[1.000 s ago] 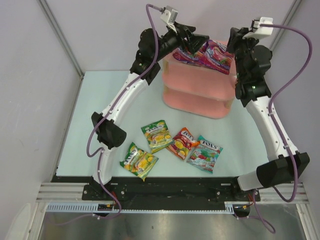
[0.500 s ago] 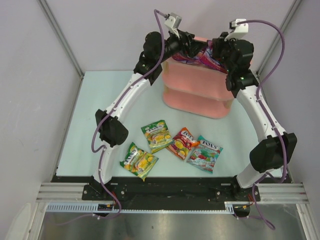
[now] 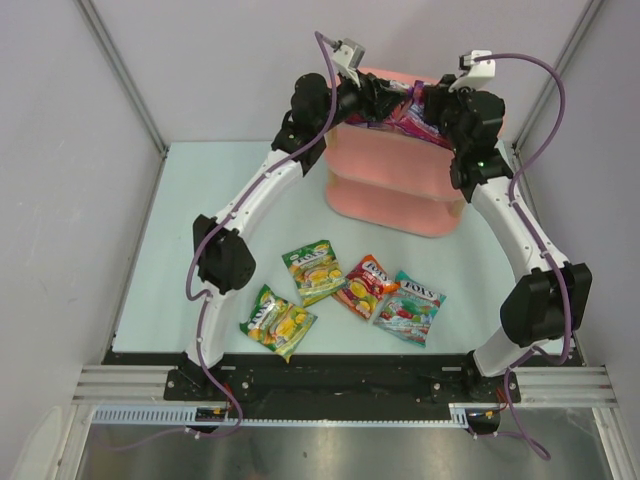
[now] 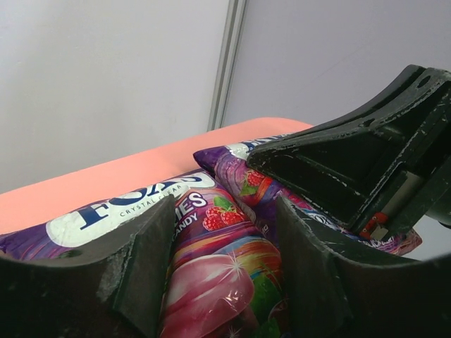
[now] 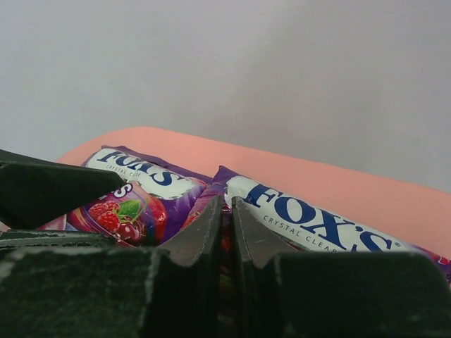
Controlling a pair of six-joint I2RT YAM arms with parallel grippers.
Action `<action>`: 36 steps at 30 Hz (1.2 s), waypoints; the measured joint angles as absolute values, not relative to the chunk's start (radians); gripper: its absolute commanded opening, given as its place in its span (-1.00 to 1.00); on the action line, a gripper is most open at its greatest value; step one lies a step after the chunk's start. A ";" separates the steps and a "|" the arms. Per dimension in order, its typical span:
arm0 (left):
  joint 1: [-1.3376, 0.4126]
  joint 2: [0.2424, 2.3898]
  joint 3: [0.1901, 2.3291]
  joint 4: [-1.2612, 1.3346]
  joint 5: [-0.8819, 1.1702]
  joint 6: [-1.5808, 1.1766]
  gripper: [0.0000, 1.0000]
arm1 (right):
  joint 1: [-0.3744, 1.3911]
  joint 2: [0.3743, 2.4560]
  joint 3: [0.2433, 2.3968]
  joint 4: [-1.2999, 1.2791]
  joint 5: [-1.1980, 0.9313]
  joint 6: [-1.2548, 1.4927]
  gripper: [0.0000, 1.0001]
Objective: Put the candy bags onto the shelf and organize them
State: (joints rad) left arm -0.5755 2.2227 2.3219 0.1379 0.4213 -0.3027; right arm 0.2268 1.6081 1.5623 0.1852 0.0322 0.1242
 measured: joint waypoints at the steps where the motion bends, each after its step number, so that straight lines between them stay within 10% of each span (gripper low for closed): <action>1: -0.575 2.223 2.321 0.139 0.421 -0.302 0.20 | 0.222 1.608 1.562 0.187 0.025 0.124 -0.68; 17: -0.573 2.258 2.416 0.102 0.445 -0.389 0.44 | 0.163 1.633 1.707 0.047 -0.085 0.123 -0.53; 25: -0.573 2.218 2.422 0.109 0.464 -0.464 0.58 | 0.164 1.559 1.794 0.002 -0.097 0.119 -0.01; 36: -0.573 1.660 1.969 0.112 0.464 -0.440 0.99 | 0.181 1.065 1.487 -0.030 -0.074 0.175 0.34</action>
